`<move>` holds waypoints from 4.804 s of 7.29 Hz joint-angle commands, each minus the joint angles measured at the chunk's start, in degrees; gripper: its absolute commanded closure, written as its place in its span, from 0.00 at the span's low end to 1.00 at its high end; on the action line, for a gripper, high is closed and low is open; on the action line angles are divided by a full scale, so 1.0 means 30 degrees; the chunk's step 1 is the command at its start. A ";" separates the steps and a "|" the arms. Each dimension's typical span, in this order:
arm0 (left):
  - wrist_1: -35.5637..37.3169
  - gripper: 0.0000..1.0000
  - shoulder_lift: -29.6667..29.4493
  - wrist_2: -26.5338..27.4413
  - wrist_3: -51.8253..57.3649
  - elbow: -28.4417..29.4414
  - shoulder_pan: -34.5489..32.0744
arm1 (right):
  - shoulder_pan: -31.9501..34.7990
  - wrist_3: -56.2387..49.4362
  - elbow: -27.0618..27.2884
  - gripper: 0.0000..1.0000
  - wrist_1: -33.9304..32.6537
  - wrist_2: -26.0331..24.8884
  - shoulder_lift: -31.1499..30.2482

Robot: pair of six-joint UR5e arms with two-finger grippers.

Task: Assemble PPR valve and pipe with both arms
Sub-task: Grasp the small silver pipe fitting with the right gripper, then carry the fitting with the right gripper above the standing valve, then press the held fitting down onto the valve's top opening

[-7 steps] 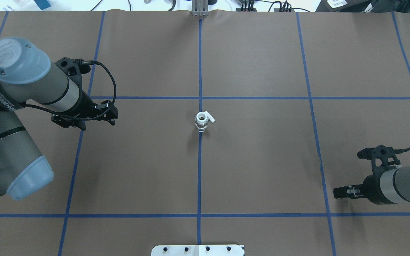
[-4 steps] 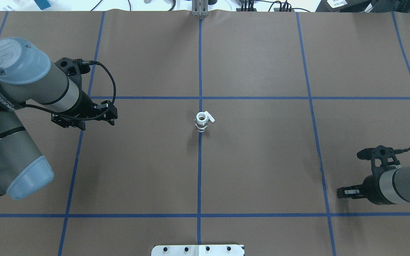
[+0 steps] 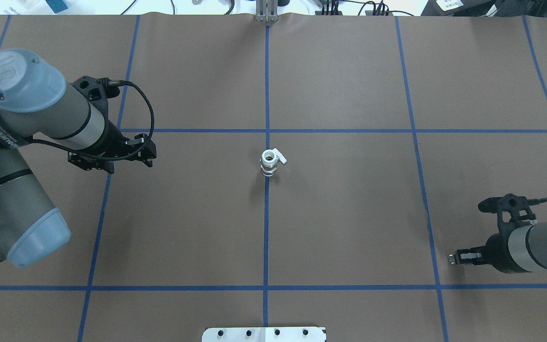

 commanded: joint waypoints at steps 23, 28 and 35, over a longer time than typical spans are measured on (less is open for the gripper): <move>-0.1201 0.01 0.5049 -0.3540 1.2036 0.0450 -0.5149 | 0.2920 0.3864 -1.0674 1.00 -1.4760 0.1901 2.4087; -0.1171 0.01 0.5049 -0.3540 1.2036 0.0450 -0.5149 | 0.2919 0.3864 -1.0703 1.00 -1.4730 0.1901 2.3999; -0.1171 0.01 0.5078 -0.3540 1.2036 0.0450 -0.5178 | 0.2978 0.3864 -1.0820 1.00 -1.4643 0.1901 2.4116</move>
